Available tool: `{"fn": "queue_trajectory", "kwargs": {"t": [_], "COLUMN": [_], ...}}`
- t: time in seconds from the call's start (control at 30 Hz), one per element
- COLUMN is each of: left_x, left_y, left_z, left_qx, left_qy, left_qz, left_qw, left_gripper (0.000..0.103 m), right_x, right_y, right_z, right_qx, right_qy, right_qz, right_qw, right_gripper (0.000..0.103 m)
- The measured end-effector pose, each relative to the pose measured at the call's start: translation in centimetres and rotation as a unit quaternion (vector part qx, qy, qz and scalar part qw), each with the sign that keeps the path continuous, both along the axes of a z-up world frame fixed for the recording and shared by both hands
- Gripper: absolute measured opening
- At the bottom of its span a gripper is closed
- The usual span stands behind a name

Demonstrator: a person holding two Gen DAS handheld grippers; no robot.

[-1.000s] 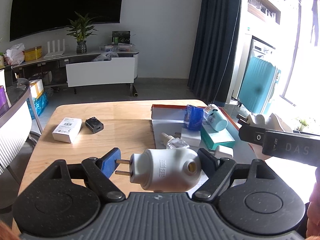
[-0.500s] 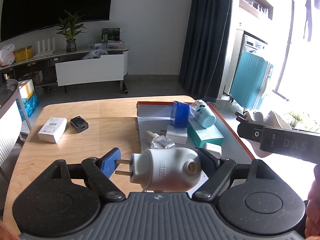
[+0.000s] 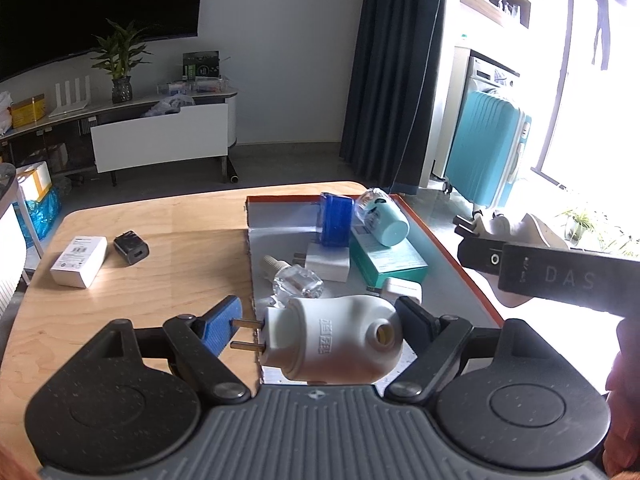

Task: Organize rigid objects
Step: 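Carry both white plug chargers over the orange-rimmed box, then lower the white plug charger into the box and open the right tool while the left tool lowers its charger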

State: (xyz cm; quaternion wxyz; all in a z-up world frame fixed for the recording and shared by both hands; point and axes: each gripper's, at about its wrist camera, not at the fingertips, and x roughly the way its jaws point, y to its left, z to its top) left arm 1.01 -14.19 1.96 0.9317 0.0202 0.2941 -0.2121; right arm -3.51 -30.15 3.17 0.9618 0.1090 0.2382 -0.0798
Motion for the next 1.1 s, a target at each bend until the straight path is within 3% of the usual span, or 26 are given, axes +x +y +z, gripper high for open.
{"fn": "queue_trajectory", "kwargs": {"t": [0.77,1.1], "left_x": [0.9,1.3], "left_y": [-2.6,-3.5], "left_z": [-1.7,-2.3], "left_qx": [0.004,0.003], "left_qy": [0.023,0.038], "left_qz": [-0.035,-0.047], "left_qw": [0.9991,0.9981], "left_gripper": [0.085,0.085], "right_x": [2.1,1.8], "right_y": [-1.3,-2.4], "right_z": [-1.8,-1.7], "right_qx": [-0.013,-0.004], "right_qy": [0.031,0.018], "right_qz": [-0.016,-0.023], "right_qw": [0.999,1.000], "right_gripper": [0.083,0.082]}}
